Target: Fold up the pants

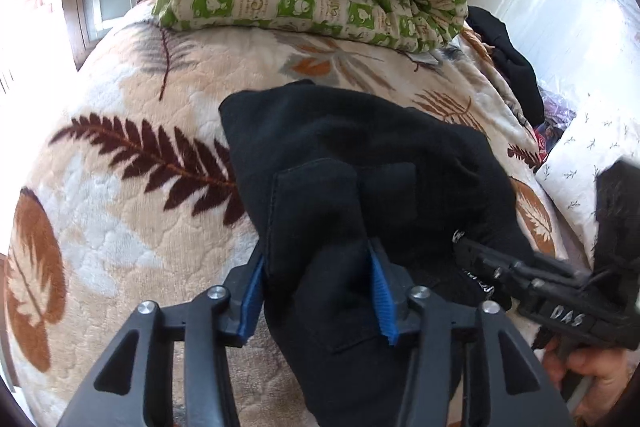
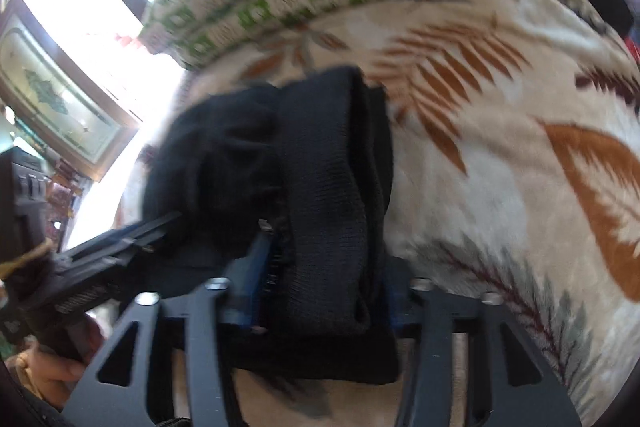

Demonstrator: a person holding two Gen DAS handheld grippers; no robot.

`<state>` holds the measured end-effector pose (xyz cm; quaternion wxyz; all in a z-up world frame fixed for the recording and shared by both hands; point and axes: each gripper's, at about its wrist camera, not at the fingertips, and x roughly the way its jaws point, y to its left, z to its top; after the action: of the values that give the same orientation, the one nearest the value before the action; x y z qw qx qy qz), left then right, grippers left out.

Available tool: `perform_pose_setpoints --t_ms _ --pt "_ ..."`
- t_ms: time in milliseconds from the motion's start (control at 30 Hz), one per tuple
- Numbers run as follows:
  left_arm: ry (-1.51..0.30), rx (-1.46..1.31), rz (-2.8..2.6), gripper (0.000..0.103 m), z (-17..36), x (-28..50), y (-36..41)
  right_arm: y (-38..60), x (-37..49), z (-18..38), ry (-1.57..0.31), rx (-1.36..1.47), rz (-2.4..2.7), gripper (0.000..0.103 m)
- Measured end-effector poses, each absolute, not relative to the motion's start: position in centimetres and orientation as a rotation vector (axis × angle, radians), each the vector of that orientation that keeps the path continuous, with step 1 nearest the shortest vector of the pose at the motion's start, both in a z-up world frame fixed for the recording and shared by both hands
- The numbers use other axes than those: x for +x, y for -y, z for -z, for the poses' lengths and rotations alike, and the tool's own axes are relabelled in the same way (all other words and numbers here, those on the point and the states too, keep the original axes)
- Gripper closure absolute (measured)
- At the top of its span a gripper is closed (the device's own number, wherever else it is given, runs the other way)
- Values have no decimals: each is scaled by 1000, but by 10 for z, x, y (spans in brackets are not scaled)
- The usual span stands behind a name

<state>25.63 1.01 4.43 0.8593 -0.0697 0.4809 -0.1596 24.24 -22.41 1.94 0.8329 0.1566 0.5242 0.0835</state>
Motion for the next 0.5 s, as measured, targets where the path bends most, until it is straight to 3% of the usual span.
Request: perform_pose_setpoints --t_ms 200,300,400,500 --pt "-1017 -136 313 47 -53 252 -10 221 233 -28 -1093 302 -161 45" --pt "-996 -108 281 40 -63 239 -10 220 221 -47 -1052 269 -155 44" --pt "-990 -109 266 37 -69 226 -12 224 203 -61 -1031 248 -155 35" --pt "-978 -116 249 32 -78 210 -16 227 182 -70 -1029 242 -148 35"
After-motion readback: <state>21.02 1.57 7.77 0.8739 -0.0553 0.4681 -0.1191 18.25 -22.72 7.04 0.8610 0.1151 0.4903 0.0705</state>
